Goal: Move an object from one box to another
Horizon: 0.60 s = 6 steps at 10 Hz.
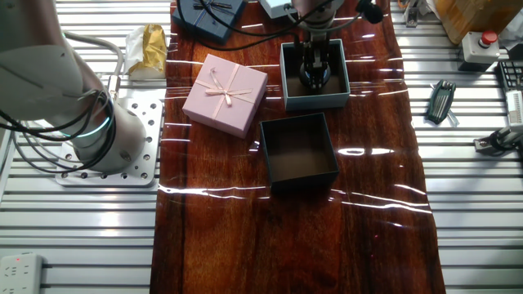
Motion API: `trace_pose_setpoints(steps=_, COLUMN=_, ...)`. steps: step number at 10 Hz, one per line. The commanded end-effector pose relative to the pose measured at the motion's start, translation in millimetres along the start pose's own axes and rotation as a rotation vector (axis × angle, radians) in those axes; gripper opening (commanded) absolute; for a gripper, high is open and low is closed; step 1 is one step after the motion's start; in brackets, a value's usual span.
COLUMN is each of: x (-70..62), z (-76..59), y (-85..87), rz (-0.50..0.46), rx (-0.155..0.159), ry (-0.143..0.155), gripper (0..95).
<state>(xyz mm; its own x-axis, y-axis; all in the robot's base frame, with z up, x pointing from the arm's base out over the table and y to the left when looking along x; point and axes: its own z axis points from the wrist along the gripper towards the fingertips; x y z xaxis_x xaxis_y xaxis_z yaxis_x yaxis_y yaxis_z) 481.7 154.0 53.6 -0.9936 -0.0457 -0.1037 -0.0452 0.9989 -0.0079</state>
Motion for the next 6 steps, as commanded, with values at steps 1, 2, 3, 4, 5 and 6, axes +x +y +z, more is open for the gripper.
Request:
trace_pose_setpoints(steps=1, x=-0.1, z=0.9, y=0.2, rz=-0.001, rx=-0.001, ry=-0.002, gripper=0.0)
trace_pose_setpoints(steps=2, x=0.0, z=1.6, y=0.2, rz=-0.001, rx=-0.001, ry=-0.002, gripper=0.0)
trace_pose_setpoints(steps=3, x=0.0, z=2.2, y=0.1, rz=-0.003, rx=0.001, ry=-0.002, gripper=0.0)
trace_pose_setpoints(steps=4, x=0.0, z=2.6, y=0.1, rz=-0.004, rx=0.002, ry=-0.002, gripper=0.0)
trace_pose_setpoints(steps=5, x=0.1, z=2.9, y=-0.1, rz=-0.006, rx=0.002, ry=-0.002, gripper=0.0)
trace_pose_setpoints(steps=6, x=0.1, z=3.2, y=-0.1, rz=-0.008, rx=0.002, ry=-0.002, gripper=0.0)
